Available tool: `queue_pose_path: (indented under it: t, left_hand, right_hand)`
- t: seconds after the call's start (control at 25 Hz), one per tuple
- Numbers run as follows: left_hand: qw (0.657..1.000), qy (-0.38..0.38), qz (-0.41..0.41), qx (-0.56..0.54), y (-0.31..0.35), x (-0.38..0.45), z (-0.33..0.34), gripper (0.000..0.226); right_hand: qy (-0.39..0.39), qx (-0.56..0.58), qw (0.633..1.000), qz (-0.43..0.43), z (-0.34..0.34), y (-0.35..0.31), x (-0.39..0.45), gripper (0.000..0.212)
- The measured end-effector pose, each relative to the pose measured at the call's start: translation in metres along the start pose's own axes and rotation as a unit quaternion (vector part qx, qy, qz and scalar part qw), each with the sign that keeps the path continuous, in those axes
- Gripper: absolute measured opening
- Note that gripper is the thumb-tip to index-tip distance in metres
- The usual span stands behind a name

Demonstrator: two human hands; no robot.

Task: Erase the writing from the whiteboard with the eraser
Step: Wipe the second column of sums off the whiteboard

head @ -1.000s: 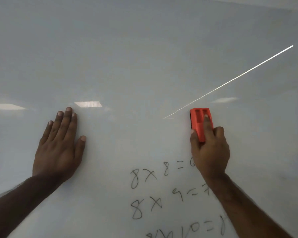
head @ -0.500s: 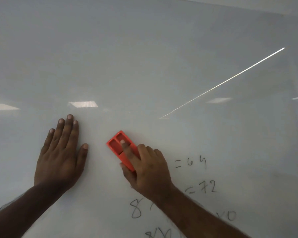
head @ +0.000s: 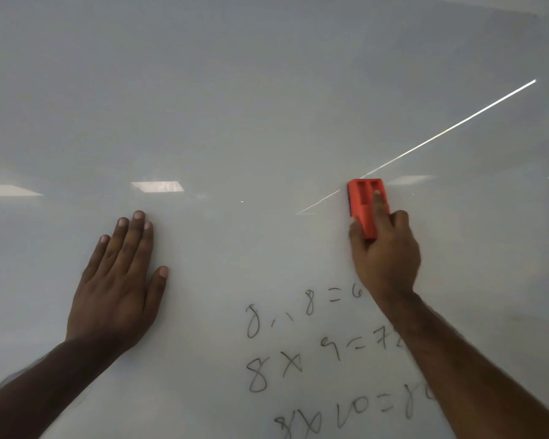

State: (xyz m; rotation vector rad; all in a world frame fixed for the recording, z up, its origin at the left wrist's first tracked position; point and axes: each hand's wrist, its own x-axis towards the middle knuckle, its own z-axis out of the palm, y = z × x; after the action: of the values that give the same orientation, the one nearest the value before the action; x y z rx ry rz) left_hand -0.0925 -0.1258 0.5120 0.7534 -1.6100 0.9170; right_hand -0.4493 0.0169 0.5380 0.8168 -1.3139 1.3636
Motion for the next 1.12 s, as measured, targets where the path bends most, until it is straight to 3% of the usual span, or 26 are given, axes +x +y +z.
queue_pose_path:
  t: [0.12, 0.28, 0.6, 0.8, 1.12]
  left_hand:
    - [1.000, 0.001, -0.008, -0.001, 0.004, -0.002, -0.001, 0.069]
    - [1.000, 0.006, -0.025, -0.006, 0.012, -0.005, -0.002, 0.068]
    - [1.000, -0.008, -0.011, -0.007, 0.005, -0.009, 0.000, 0.070]
    - [1.000, -0.011, 0.005, -0.003, -0.004, -0.013, 0.003, 0.071]
    - [1.000, 0.004, 0.009, -0.007, -0.008, -0.019, 0.005, 0.069]
  right_hand:
    - [0.017, 0.001, 0.999, 0.052, -0.001, 0.010, -0.025, 0.062]
    - [0.008, 0.031, 0.998, 0.059, 0.000, -0.022, -0.062, 0.062]
    - [-0.076, 0.100, 0.982, -0.144, 0.008, -0.139, -0.136, 0.059]
    - [-0.090, 0.072, 0.960, -0.257, -0.001, -0.100, -0.138, 0.058]
    - [-0.062, 0.013, 0.992, -0.104, -0.018, 0.002, -0.063, 0.060]
